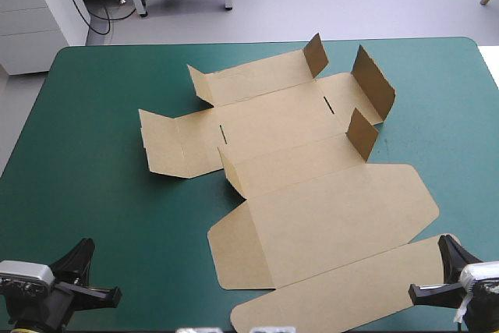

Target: Fold the box

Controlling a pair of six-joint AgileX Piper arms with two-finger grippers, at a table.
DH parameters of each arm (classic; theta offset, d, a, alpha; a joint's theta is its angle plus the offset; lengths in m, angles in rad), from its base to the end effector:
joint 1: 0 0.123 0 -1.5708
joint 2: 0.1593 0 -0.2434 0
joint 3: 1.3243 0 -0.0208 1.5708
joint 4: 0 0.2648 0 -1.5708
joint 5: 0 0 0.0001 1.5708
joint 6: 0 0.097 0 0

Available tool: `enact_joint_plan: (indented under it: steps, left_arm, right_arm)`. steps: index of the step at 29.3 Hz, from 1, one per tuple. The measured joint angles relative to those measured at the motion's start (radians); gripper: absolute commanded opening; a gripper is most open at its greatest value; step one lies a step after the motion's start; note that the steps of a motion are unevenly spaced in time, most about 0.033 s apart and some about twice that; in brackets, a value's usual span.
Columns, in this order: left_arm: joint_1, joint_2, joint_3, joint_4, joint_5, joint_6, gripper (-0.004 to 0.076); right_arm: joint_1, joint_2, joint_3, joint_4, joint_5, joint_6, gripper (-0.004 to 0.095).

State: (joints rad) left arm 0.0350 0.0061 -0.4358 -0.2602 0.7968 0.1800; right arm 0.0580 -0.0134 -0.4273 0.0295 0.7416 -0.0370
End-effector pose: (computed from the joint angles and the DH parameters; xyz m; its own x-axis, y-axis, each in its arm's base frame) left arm 0.0725 -0.0153 0.2872 -0.2602 -0.0130 -0.9655 0.1421 0.9885 -0.0517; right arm 0.0720 0.0061 0.2891 -0.2103 -0.0275 -0.9772 -0.0806 0.9967 -0.0107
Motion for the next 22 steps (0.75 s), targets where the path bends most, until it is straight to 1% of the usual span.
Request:
enact_joint_plan:
  steps: [17, 19, 22]
  left_arm:
    - [0.000, 0.000, 0.000, 0.000, 0.000, 0.000, -0.0008]
    - [0.000, 0.000, 0.000, 0.000, 0.000, 0.000, -0.0008]
    - [0.000, 0.000, 0.000, 0.000, 0.000, 0.000, -0.0008]
  right_arm:
    - [0.000, 0.000, 0.000, 0.000, -0.008, 0.000, -0.0018]
    - [0.000, 0.000, 0.000, 0.001, -0.008, -0.004, 0.0002]
    - [0.000, 0.000, 0.000, 0.029, -0.008, -0.047, 0.0107]
